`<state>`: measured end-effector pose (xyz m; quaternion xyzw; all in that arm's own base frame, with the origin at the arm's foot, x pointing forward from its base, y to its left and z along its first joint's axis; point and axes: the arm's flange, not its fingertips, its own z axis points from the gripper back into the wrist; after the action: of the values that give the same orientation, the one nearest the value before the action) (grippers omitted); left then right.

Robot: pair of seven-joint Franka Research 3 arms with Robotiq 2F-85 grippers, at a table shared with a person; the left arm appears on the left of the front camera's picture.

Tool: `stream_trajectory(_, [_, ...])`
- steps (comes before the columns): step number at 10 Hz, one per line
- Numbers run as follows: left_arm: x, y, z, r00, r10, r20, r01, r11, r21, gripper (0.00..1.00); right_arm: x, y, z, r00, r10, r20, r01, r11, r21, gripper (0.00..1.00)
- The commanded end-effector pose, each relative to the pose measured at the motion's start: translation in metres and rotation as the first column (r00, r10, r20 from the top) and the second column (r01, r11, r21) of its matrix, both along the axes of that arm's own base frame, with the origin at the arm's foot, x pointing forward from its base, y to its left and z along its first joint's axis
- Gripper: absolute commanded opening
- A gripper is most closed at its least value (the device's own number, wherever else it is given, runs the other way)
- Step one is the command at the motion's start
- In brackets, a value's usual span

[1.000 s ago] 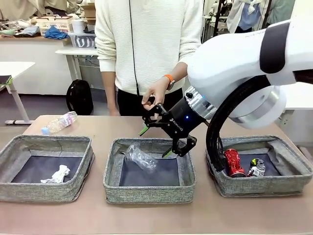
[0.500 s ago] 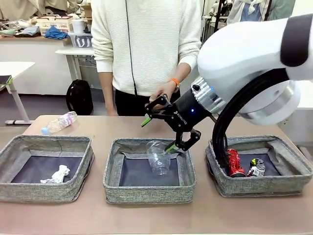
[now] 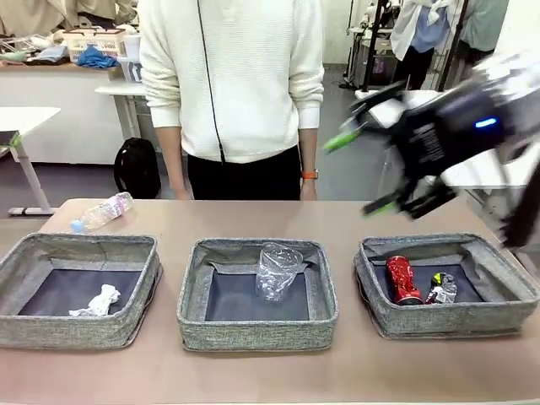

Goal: Sort the waste into the appropriate baskets.
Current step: Place the picked waste into the Fabric basket indicated by the person, then pick up the waste item pointed out by the person.

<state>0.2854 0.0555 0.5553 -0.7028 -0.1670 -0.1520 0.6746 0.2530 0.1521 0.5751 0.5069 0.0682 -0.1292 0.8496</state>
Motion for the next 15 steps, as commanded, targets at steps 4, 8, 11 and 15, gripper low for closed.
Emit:
stream_trajectory(4, [-0.001, -0.001, 0.002, 1.000, -0.008, 0.021, 0.008, 1.000, -0.012, 1.00, 0.000, -0.139, -0.030, 0.988, 0.003, 0.157, -0.063, 0.923, 0.379, 1.00])
stream_trajectory(8, [-0.001, -0.001, 0.002, 1.000, -0.008, 0.021, 0.008, 1.000, -0.012, 1.00, 0.007, -0.154, 0.003, 0.991, -0.014, 0.132, -0.038, 0.922, 0.386, 1.00])
stream_trajectory(11, [-0.001, -0.001, 0.002, 1.000, -0.008, 0.021, 0.008, 1.000, -0.012, 1.00, 0.007, -0.154, 0.003, 0.991, -0.014, 0.132, -0.038, 0.922, 0.386, 1.00])
stream_trajectory(15, [-0.001, -0.001, 0.002, 1.000, -0.008, 0.021, 0.008, 1.000, -0.012, 1.00, 0.007, -0.154, 0.003, 0.991, -0.014, 0.132, -0.038, 0.922, 0.386, 1.00])
